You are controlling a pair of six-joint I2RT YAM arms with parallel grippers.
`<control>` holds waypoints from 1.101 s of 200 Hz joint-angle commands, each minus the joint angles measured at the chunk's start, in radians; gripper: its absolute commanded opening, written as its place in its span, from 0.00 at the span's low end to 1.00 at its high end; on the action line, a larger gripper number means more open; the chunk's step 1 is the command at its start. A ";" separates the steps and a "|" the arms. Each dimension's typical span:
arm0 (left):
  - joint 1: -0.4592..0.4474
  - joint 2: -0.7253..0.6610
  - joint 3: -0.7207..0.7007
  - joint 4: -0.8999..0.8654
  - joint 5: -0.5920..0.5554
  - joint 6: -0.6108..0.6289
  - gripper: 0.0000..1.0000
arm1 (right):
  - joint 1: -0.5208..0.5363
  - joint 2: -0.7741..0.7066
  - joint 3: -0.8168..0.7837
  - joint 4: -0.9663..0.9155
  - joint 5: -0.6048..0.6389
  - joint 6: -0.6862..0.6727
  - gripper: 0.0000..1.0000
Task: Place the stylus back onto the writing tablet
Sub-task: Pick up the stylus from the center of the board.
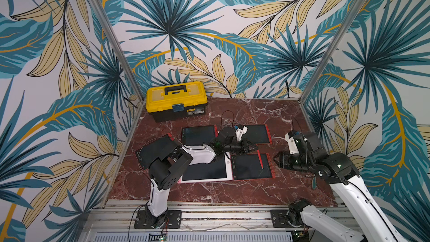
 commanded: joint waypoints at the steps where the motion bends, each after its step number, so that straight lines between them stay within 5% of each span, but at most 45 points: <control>1: -0.026 0.025 0.053 -0.044 -0.038 0.049 0.00 | 0.037 0.019 -0.062 0.055 0.043 -0.007 0.46; 115: -0.077 0.052 0.069 -0.100 -0.073 0.094 0.00 | 0.073 0.045 -0.343 0.371 -0.026 0.056 0.31; 220: -0.080 0.049 0.059 -0.100 -0.074 0.099 0.00 | 0.066 0.074 -0.393 0.435 -0.033 0.059 0.27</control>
